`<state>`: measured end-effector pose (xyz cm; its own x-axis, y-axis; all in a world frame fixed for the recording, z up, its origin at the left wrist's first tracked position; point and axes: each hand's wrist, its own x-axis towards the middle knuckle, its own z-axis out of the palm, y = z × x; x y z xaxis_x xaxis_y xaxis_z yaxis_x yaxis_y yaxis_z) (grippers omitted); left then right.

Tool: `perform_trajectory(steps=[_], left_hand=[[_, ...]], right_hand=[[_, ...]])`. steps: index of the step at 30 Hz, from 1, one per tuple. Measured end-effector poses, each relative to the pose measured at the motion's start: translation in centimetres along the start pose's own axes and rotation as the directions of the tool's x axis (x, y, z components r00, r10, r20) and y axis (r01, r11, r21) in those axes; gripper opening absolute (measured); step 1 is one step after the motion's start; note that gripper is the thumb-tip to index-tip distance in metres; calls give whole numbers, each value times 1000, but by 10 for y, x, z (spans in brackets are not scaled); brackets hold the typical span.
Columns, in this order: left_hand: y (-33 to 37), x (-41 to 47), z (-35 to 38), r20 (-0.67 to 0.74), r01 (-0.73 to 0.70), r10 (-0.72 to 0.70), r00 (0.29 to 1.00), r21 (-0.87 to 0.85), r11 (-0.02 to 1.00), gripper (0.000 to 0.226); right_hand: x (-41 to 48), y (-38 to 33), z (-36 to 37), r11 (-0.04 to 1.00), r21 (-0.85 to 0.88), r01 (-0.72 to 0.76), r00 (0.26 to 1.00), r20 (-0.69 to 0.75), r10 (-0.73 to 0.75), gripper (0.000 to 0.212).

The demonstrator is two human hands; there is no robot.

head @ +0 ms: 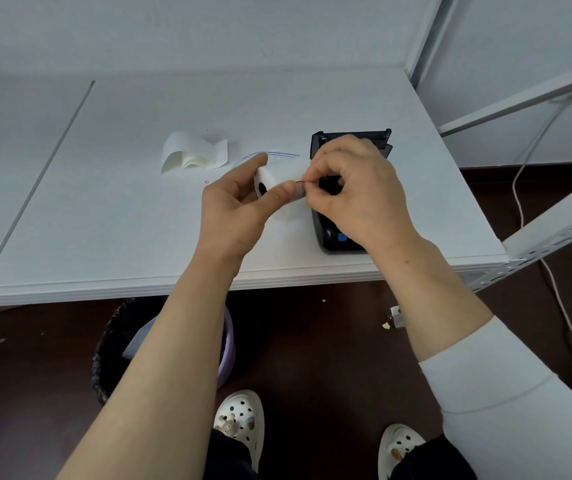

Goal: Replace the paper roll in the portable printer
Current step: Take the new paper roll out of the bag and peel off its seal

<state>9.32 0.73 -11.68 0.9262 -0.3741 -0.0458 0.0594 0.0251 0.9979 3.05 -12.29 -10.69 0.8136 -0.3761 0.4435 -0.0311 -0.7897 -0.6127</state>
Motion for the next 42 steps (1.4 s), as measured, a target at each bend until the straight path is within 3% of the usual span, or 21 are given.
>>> perform_trajectory(steps=[9,24,37,42], left_hand=[[2,0,1,26,96,-94,995,-82,992,43],[2,3,1,-24,168,-171,985,-91,982,39],[4,2,4,-82,169,-178,981,-103,980,55],[4,1,4,-108,165,-174,979,-91,982,54]], right_hand=[[1,0,1,999,38,-33,997,68,30,5],[1,-2,-1,997,68,-28,995,102,21,8],[0,-8,-4,992,110,-64,989,139,49,22],[-1,-8,-4,993,105,-59,988,146,43,18]])
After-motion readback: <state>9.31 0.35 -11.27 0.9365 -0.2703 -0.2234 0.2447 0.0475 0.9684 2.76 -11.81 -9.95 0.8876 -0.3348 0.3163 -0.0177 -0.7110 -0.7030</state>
